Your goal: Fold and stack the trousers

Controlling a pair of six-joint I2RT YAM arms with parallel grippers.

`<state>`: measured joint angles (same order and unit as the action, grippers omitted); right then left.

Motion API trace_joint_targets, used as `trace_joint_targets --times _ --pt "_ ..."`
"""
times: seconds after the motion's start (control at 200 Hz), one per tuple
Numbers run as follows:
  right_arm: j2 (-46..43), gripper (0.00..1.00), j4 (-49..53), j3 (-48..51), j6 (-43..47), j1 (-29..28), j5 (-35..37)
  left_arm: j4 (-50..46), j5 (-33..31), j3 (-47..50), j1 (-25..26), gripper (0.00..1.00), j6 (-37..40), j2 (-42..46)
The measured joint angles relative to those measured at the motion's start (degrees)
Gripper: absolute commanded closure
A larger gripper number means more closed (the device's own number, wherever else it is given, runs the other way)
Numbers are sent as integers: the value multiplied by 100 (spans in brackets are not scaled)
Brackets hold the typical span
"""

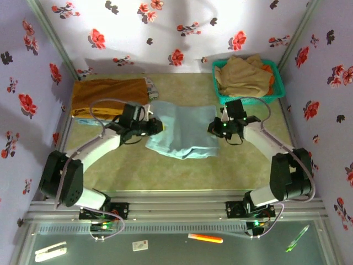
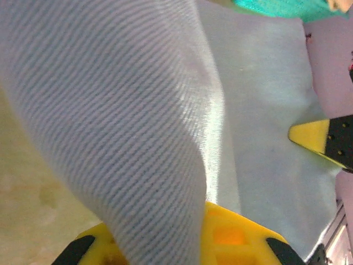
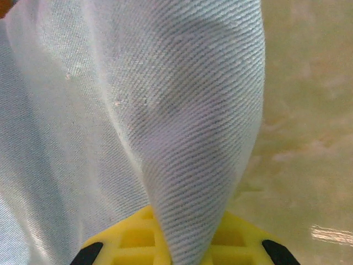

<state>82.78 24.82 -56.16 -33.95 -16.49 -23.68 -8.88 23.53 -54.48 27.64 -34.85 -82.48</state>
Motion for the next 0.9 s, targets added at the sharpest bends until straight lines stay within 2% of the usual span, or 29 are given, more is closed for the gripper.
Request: trace_joint_targets --times 0.175,0.295,0.45,0.595,0.79,0.9 --pt "-2 100 319 -691 -116 -302 142 -824 -55 -560 -337 100 245 24" --pt "479 100 457 -1655 -216 -695 225 -1598 -105 -1300 -951 100 452 2" --pt "1674 100 177 -3241 -417 -1130 234 -2201 -190 -2522 -2015 100 782 -339" --pt "2951 100 -76 -4627 -557 -1390 28 -2470 -138 -3086 -2787 100 920 -732" --pt "4708 100 162 -6686 -570 -1493 -302 -2699 -90 -3606 -3348 100 1091 -1246" --pt "5381 100 304 -7484 -621 -1552 -468 -2782 -85 -3856 -3515 100 1226 -1449"
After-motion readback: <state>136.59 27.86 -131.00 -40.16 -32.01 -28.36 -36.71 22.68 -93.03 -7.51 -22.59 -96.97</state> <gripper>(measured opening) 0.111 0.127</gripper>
